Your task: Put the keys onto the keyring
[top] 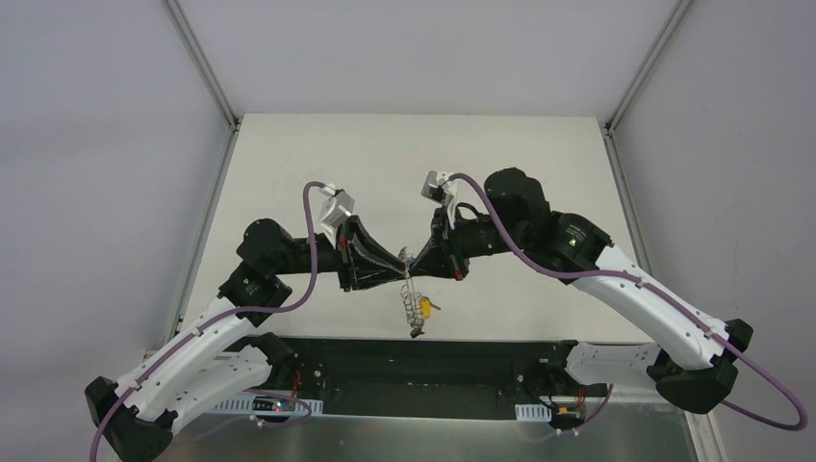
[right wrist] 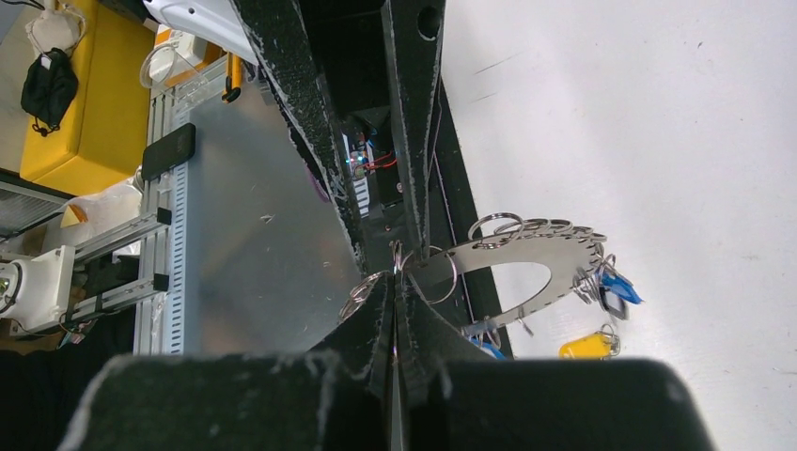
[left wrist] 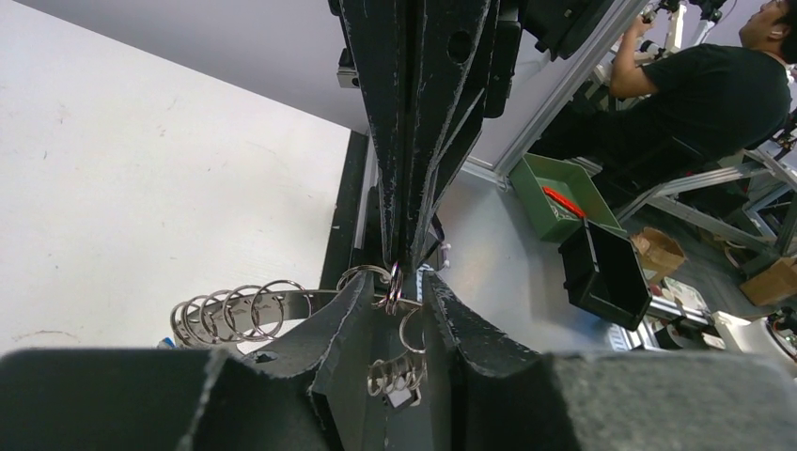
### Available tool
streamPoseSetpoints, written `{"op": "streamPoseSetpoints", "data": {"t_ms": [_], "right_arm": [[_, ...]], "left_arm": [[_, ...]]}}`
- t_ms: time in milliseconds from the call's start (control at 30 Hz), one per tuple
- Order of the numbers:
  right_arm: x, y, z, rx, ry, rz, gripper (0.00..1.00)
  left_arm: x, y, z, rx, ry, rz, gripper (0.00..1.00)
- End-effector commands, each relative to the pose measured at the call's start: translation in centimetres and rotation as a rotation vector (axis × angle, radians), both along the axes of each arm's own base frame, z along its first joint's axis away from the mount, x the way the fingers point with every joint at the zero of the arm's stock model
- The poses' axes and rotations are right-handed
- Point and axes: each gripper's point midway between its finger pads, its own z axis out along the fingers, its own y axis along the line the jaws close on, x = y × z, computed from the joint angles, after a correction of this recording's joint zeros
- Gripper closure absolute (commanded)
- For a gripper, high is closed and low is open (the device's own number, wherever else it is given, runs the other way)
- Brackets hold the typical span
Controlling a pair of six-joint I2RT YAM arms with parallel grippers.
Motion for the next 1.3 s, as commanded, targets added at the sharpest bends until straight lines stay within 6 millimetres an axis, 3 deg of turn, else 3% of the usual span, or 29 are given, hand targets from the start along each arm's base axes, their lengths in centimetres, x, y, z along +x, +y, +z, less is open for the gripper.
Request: {"op": "streamPoseSetpoints", "data": {"t_ms": [0,133,767,1267], "right_arm": [[-0.6,0.0,4.0,0.102,-0.05,0.012,1.0],[-0.5,-0.1,4.1,0.106,-0.059,0.002,1.0],[-0.4,-0.1,4.0,0.12,-0.097,-0.019,1.0],[-0.9,0.1,2.9,0.091,-0.098,0.027,0.9]], "left_arm": [[-0.6,0.2,1.0,-0.034,-0.048,-0.027,0.79],[-0.6,0.2,0.9,-0.031,-0.047,-0.03,1.0],[-0.2,0.4,2.2,-0.058,-0.048,0.005,1.0],[0.0,0.6,2.8,-0.071,-0.05,0.033,1.0]]}}
